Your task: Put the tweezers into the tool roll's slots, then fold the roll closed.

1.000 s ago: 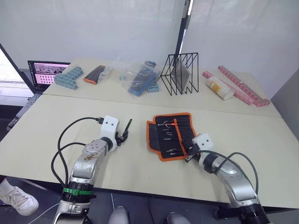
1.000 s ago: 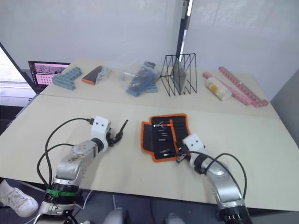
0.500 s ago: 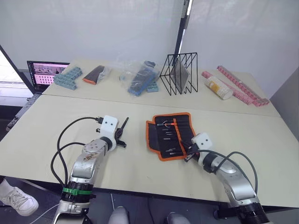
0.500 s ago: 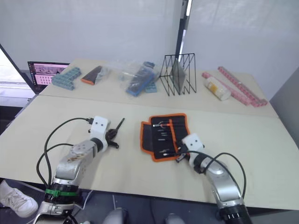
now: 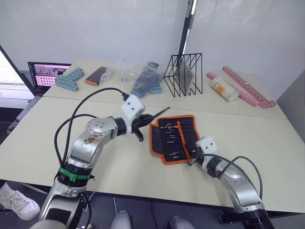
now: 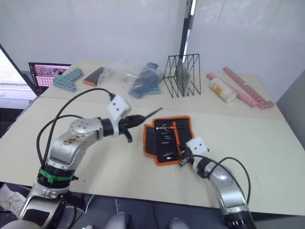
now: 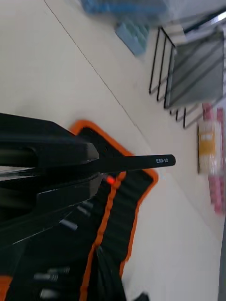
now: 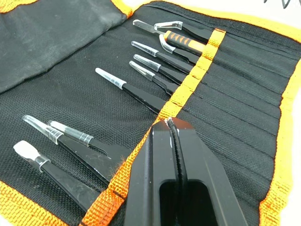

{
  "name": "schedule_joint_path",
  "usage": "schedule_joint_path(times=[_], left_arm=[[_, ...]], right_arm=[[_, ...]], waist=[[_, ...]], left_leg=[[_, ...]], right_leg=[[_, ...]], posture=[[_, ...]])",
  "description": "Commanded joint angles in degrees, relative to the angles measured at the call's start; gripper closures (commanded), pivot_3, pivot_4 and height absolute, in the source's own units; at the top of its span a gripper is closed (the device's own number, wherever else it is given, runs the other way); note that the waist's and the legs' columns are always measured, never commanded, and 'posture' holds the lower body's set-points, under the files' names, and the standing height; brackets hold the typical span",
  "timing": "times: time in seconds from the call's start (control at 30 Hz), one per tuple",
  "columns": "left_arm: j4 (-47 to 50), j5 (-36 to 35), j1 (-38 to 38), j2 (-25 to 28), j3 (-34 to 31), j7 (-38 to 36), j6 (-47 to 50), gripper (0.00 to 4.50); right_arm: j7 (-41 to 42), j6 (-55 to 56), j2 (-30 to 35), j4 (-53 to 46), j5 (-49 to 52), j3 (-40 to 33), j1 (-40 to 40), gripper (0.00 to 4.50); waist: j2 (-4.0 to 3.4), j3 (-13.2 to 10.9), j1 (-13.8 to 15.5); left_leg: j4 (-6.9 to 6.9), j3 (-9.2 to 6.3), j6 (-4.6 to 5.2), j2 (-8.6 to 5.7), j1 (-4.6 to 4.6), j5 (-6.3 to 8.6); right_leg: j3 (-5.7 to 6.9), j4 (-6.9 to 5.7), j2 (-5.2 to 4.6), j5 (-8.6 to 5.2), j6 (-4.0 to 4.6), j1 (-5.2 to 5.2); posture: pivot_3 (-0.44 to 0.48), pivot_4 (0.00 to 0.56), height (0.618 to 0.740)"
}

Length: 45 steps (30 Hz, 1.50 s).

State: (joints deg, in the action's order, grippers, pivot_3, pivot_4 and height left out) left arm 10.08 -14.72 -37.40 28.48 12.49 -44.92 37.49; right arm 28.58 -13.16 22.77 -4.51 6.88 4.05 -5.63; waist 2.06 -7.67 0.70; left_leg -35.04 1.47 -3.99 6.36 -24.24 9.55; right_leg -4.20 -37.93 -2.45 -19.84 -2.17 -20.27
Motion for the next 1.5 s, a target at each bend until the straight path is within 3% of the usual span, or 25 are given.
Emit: schedule_joint_path(times=[0.03,0.23,0.5,0.77,1.5], left_arm=[[-2.27,0.83,-4.61,1.97,4.38,-7.71,-2.28,4.47],[-12.06,6.58,-9.19,2.9,11.23,-14.77,-9.34,4.47],[-21.38,10.06,-12.45,-1.58,14.37,-19.11,-14.05,4.47],[-28.59,14.16,-13.98,-6.22,16.43,-19.82,-18.05,4.47],[-30.62,18.24,-12.98,-7.26,15.93,-20.81,-19.86,4.47]], right_arm=[[-0.02,-2.97,0.59,-0.09,-0.77,0.42,3.25,4.5],[-0.85,-4.35,1.13,-6.28,-0.34,-0.64,4.95,4.5],[-1.95,-9.41,2.62,-14.42,-0.49,-1.01,7.73,4.5],[-3.49,-11.17,2.14,-16.28,-0.8,-0.22,9.78,4.5],[-3.3,-10.82,1.82,-14.62,-0.99,1.01,9.25,4.5]], waist=[[-0.07,-0.05,0.09],[-0.24,-0.16,0.0],[-0.33,-0.28,0.08],[-0.33,-0.28,-0.13],[-0.33,-0.28,-0.26]], left_leg=[[-0.01,0.0,0.0,-0.01,-0.02,0.0],[0.0,0.0,0.01,-0.02,-0.07,0.0],[-0.05,0.0,0.03,-0.02,-0.19,-0.01],[-0.07,-0.01,0.05,-0.03,-0.21,-0.02],[-0.12,-0.01,0.07,-0.03,-0.19,-0.03]], right_leg=[[-0.01,0.0,-0.01,-0.01,-0.01,0.0],[-0.01,0.04,0.0,-0.03,-0.04,-0.03],[-0.03,0.01,0.0,-0.03,-0.05,-0.14],[-0.04,0.0,0.01,-0.04,-0.05,-0.17],[-0.06,-0.06,0.02,-0.04,-0.06,-0.16]], posture=[[0.0,0.15,0.713],[0.0,0.15,0.713],[0.0,0.15,0.713],[0.0,0.15,0.713],[0.0,0.15,0.713]])
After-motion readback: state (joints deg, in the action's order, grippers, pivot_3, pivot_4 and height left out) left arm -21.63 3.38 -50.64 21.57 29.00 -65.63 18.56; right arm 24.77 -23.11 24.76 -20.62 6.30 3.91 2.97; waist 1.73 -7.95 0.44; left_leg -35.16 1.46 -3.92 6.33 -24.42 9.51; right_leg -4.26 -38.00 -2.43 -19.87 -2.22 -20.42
